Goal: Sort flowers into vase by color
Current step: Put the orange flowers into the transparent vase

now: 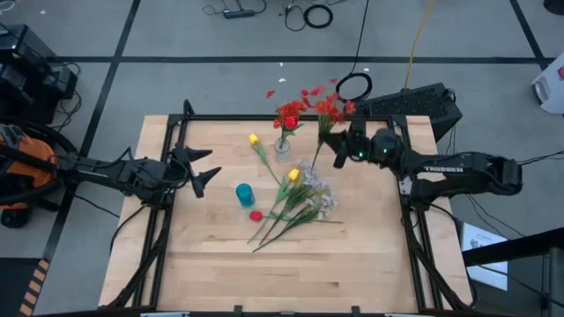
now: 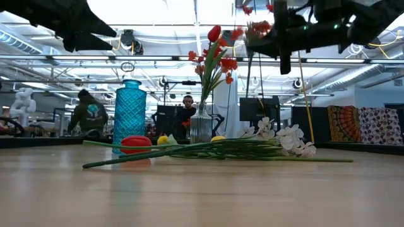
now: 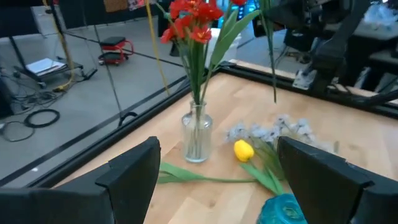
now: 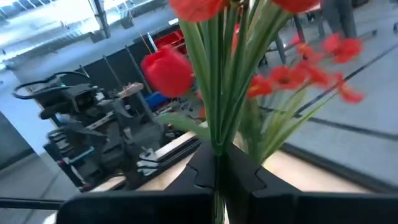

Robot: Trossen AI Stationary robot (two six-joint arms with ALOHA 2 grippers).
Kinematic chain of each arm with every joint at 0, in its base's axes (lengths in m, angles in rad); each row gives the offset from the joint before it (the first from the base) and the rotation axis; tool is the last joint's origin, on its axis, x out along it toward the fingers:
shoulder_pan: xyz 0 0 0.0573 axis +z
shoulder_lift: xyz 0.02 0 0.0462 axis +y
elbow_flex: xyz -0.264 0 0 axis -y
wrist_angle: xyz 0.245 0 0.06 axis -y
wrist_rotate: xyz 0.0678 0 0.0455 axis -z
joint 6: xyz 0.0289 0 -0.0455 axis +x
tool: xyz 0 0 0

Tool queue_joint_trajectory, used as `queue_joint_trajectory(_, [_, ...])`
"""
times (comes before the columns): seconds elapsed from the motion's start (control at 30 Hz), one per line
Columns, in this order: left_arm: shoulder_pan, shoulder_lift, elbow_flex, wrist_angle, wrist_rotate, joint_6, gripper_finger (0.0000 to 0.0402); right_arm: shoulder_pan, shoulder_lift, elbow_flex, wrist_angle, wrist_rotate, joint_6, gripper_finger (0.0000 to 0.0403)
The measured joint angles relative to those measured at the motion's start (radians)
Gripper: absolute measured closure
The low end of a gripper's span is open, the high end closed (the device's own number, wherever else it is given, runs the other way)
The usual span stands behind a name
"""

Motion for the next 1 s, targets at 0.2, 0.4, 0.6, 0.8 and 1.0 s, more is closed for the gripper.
queue_joint_trajectory(0.2, [0.0,0.053,0.0,0.0,-0.025,0.0,0.0075,-0.172,0.081,-0.002,0.12,-0.227,-0.033,0.0402])
queue_joint_trajectory(0.4, [0.0,0.087,0.0,0.017,-0.025,-0.001,0.0075,-0.212,0.203,0.0,0.409,-0.413,-0.106,0.0402])
queue_joint_trajectory(0.6, [0.0,0.103,0.0,0.019,-0.025,-0.002,0.0075,-0.165,0.322,0.0,0.554,-0.43,-0.153,0.0402])
queue_joint_trajectory(0.8, [0.0,0.105,0.0,0.018,-0.025,-0.001,0.0075,-0.12,0.407,0.041,0.718,-0.426,-0.314,0.0402])
queue_joint_trajectory(1.0, [0.0,0.105,0.0,0.017,-0.03,-0.001,0.0075,-0.121,0.467,0.133,0.694,-0.425,-0.339,0.0402])
